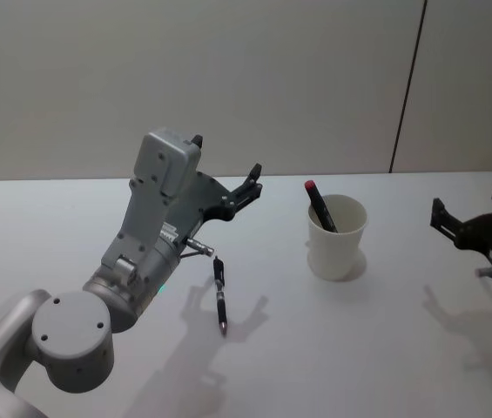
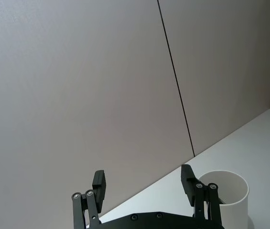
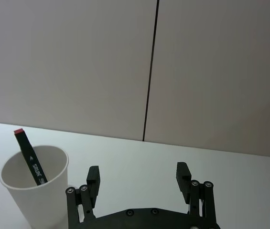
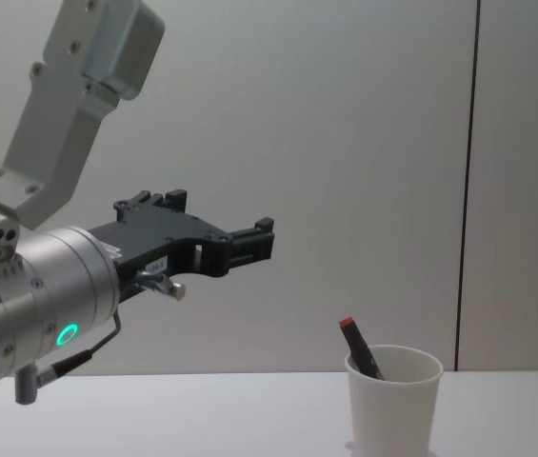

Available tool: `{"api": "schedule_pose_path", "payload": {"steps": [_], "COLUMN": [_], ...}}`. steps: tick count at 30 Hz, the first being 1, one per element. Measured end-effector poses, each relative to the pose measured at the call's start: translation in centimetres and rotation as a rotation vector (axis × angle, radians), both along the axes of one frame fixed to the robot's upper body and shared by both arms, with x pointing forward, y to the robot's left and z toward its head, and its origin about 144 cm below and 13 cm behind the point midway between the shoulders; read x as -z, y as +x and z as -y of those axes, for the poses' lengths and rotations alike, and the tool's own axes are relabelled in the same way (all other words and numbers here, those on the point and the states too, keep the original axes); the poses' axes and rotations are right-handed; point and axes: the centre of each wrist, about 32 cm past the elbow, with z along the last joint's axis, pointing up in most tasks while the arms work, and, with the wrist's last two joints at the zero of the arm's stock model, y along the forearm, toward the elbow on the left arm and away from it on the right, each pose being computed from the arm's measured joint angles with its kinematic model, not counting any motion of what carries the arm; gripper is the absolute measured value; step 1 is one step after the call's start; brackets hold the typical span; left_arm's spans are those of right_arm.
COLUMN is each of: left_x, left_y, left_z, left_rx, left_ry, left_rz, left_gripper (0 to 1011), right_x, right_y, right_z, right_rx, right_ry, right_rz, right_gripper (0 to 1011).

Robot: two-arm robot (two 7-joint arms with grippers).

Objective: Place the pen into the pen holder.

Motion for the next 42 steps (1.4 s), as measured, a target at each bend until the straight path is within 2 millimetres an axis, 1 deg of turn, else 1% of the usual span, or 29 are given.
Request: {"api": "schedule_pose_path", "payload": {"steps": [10, 27, 42], "left_x": [0.0, 0.0, 0.1], "left_y": [0.0, 0.0, -0.7], "left_z": [0.0, 0.1, 0.6], "left_rx": [0.000, -0.003, -0.081], "left_ry": [0.000, 0.004, -0.025], "left_rz": [0.000, -0.012, -0.122], "left_gripper": [1003, 1003, 1003], "right_x": [0.1, 0.2, 0.2], "right_y": [-1.1, -1.9, -2.0], "right_z": [1.1, 1.9, 2.0], "right_rx": [-0.014, -0.029, -0.032], "right_ry": [-0.025, -0.040, -0.043], "right_rz": [-0.032, -0.051, -0.055], "right_gripper": [1001, 1002, 1001]}}
